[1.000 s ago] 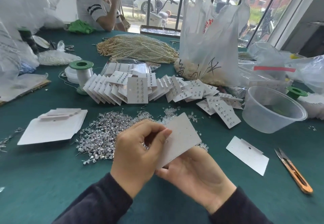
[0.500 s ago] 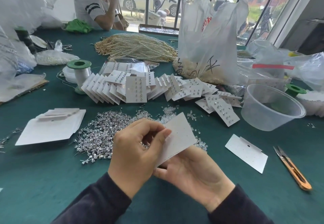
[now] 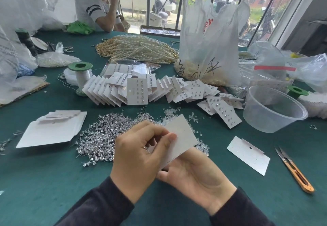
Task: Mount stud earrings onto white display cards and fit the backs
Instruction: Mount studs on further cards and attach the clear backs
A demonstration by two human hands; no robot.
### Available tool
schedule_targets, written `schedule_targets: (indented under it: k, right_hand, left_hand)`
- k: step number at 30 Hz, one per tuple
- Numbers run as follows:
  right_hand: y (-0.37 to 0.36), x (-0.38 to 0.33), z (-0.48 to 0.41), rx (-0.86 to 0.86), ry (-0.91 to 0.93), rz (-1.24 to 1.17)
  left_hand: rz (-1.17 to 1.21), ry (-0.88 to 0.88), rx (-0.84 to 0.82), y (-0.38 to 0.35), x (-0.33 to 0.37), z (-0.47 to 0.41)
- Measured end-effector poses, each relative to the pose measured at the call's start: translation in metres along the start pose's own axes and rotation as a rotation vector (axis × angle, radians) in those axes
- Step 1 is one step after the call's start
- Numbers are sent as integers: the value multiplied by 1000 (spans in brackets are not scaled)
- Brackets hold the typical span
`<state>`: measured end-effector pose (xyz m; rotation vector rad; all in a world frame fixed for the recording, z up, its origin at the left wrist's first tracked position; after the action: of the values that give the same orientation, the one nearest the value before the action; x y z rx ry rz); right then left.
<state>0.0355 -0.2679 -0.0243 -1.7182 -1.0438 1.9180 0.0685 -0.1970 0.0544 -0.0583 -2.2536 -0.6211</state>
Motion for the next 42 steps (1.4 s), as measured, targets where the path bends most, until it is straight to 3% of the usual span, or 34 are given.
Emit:
schedule_targets:
  k: [5, 11, 14, 17, 19, 22, 24, 26, 36, 42]
  right_hand:
    - [-1, -6, 0, 3, 86, -187]
    - [9, -6, 0, 77, 107, -178]
    - [14, -7, 3, 104, 115, -72]
    - [23, -14, 7, 231, 142, 122]
    - [31, -28, 14, 349, 190, 355]
    - [36, -57, 30, 600, 187, 1154]
    - [38, -61, 30, 744, 35, 1716]
    - [43, -58, 26, 775, -75, 1896]
    - [42, -65, 18, 758, 61, 1683]
    - [43, -81, 32, 807, 234, 1467]
  left_hand:
    - [-103, -85, -55, -8, 10, 4]
    - [-119, -67, -96, -18, 7, 5]
    - [-45, -47, -67, -15, 2, 3]
    - [126, 111, -2, -5, -14, 0]
    - [260, 284, 79, 1, -35, 2]
    - [489, 493, 118, -2, -61, 9]
    - [610, 569, 140, -6, -69, 12]
    - [654, 608, 153, -7, -70, 13]
    - [768, 723, 106, -20, -75, 19]
    - [775, 780, 85, -23, -79, 23]
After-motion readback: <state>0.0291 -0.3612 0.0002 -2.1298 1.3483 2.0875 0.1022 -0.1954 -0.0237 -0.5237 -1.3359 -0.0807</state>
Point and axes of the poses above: each hand's wrist, its own z-axis away from the middle knuckle, its own y-axis out of the back of the hand, x = y × z, the point moved 9 cm from there along -z, towards the middle knuckle, and after that the axes turned 9 degrees about -x, right-handed, at the moved point
